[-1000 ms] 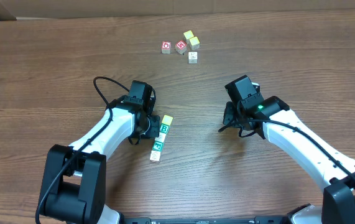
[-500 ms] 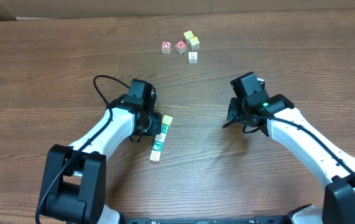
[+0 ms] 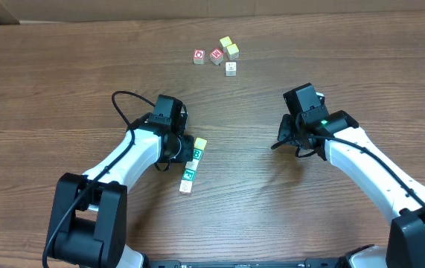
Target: Flip 5 blocks
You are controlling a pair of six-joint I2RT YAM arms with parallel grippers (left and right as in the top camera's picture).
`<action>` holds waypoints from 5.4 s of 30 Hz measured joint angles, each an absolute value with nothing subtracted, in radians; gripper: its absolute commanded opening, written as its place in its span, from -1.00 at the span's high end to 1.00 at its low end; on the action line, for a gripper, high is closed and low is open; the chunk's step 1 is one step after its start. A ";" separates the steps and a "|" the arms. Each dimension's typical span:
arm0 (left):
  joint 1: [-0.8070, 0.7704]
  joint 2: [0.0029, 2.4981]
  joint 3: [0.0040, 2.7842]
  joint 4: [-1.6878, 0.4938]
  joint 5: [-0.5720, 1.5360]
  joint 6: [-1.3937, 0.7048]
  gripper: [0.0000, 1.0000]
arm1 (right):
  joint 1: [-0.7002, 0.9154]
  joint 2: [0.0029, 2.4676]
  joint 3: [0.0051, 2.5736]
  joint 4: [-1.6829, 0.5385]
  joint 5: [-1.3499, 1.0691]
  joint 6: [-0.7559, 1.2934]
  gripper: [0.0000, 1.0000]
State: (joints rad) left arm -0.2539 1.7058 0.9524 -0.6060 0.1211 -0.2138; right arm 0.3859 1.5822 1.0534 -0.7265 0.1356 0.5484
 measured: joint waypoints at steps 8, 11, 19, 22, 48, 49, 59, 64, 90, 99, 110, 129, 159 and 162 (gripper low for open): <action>-0.254 1.706 0.952 -0.614 0.150 -0.230 0.92 | 0.386 1.582 1.053 -0.732 0.136 0.549 0.58; -0.254 1.706 0.952 -0.622 0.150 -0.233 0.92 | 0.386 1.582 1.053 -0.737 0.136 0.549 0.59; -0.254 1.706 0.952 -0.629 0.154 -0.241 0.92 | 0.386 1.582 1.053 -0.740 0.136 0.549 0.58; -0.254 1.706 0.952 -0.630 0.154 -0.249 0.92 | 0.386 1.582 1.053 -0.743 0.136 0.549 0.58; -0.254 1.706 0.952 -0.749 0.147 -0.257 0.92 | 0.386 1.582 1.053 -0.752 0.135 0.548 0.57; -0.254 1.706 0.952 -0.757 0.147 -0.257 0.92 | 0.386 1.582 1.053 -0.752 0.135 0.549 0.57; -0.254 1.706 0.952 -0.801 0.150 -0.257 0.92 | 0.386 1.582 1.053 -0.752 0.135 0.549 0.57; -0.254 1.706 0.952 -0.823 0.150 -0.257 0.92 | 0.386 1.582 1.053 -0.754 0.134 0.549 0.57; -0.245 1.706 0.904 -0.848 0.133 -0.261 0.92 | 0.482 1.582 1.053 -0.691 -0.053 0.592 0.60; -0.196 1.696 0.933 -1.034 0.046 -0.350 0.92 | 0.524 1.588 1.053 -0.700 -0.052 0.604 0.59; -0.196 1.678 0.888 -1.053 0.177 -0.372 0.91 | 0.525 1.671 1.053 -0.703 -0.052 0.607 0.59; -0.196 1.671 0.849 -0.832 0.211 -0.485 0.92 | 0.525 1.673 1.053 -0.695 -0.052 0.607 0.58; -0.083 1.670 1.057 -0.721 0.145 -0.389 0.92 | 1.113 1.675 1.053 -0.483 -0.086 0.467 0.92; -0.083 1.670 1.057 -0.721 0.140 -0.389 0.92 | 1.181 1.690 1.053 -0.444 -0.002 0.407 0.93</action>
